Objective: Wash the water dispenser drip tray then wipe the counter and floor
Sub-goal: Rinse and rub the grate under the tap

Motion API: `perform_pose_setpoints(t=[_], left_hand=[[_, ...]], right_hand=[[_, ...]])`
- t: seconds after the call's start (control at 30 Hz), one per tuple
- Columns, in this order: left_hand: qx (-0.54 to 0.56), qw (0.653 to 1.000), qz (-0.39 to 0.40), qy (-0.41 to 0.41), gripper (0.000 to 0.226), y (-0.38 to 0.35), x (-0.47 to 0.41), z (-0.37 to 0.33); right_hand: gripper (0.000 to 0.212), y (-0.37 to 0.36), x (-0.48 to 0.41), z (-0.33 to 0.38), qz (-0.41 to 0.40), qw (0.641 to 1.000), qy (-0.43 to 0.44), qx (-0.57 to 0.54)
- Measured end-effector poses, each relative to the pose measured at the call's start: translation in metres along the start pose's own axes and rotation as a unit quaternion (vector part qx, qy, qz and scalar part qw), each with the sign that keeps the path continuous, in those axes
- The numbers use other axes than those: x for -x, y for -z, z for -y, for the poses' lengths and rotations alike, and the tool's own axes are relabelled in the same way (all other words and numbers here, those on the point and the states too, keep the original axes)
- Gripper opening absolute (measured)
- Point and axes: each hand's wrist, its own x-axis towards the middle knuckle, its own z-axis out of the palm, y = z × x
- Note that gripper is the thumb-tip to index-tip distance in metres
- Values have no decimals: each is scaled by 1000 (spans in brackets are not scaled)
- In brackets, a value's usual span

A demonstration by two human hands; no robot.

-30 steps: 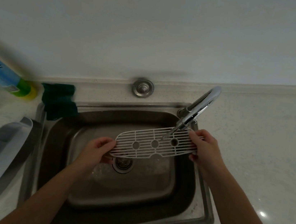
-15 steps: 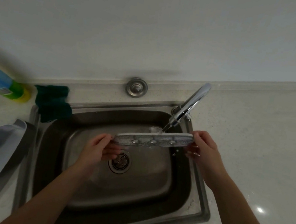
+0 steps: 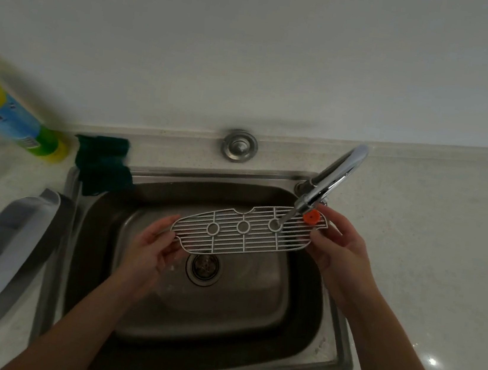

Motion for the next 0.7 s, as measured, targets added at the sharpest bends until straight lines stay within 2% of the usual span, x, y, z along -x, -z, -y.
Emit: perform_pose_setpoints(t=[0.2, 0.33, 0.47, 0.6, 0.7], left_hand=[[32, 998, -53, 1, 34, 19, 3, -10], [37, 998, -59, -9, 33, 22, 6, -15], [25, 998, -61, 5, 35, 32, 23, 4], [10, 997, -76, 32, 35, 41, 37, 27], [9, 997, -66, 36, 35, 32, 33, 24]], right_hand=[[35, -31, -27, -12, 3, 1000, -19, 4], [36, -41, -40, -10, 5, 1000, -25, -8], [40, -34, -18, -19, 28, 999, -17, 23], [38, -18, 9, -45, -1, 998, -43, 49], [44, -12, 14, -41, -16, 997, -39, 57]])
